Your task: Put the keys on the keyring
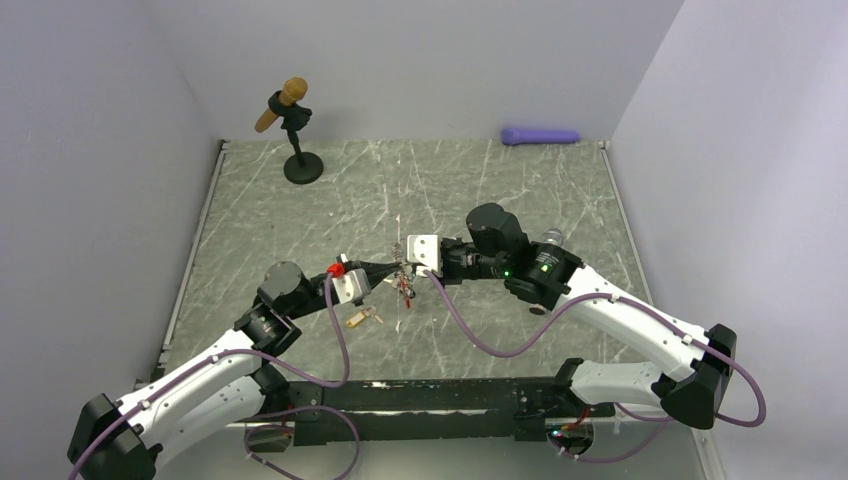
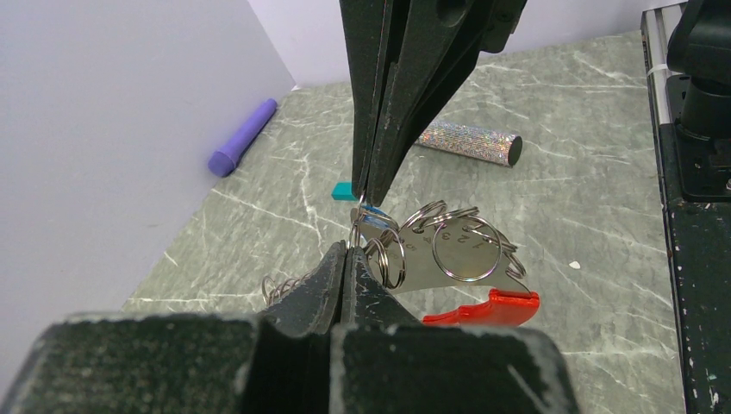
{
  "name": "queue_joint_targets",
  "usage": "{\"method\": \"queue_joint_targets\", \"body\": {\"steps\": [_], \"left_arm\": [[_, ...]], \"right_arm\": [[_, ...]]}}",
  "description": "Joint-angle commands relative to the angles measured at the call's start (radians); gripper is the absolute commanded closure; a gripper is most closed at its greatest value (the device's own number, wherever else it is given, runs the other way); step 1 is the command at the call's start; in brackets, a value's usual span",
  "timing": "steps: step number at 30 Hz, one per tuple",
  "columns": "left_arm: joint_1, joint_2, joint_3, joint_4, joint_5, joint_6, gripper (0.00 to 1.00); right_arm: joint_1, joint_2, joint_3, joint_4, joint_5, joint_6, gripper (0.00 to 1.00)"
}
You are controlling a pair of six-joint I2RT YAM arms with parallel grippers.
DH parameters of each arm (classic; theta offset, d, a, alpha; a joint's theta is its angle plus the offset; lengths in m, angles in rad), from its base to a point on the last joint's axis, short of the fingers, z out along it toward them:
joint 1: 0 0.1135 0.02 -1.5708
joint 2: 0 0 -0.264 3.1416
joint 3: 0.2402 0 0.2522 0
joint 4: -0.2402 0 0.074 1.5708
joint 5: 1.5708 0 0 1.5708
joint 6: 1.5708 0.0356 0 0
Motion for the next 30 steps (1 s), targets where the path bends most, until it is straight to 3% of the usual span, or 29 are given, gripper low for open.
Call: {"method": "queue_joint_targets", "body": {"steps": [1, 30], "left_arm": [[-0.006, -0.004, 0.012, 0.044, 0.02, 0.014, 1.0], [-0.006, 0.004, 0.013, 0.062, 0.023, 0.005, 1.0]], "right_arm": [[0.003, -0.016, 0.008, 0.036, 0.016, 0.012, 1.0], [0.004, -0.005, 0.007, 0.049, -0.015, 0.013, 1.0]]}}
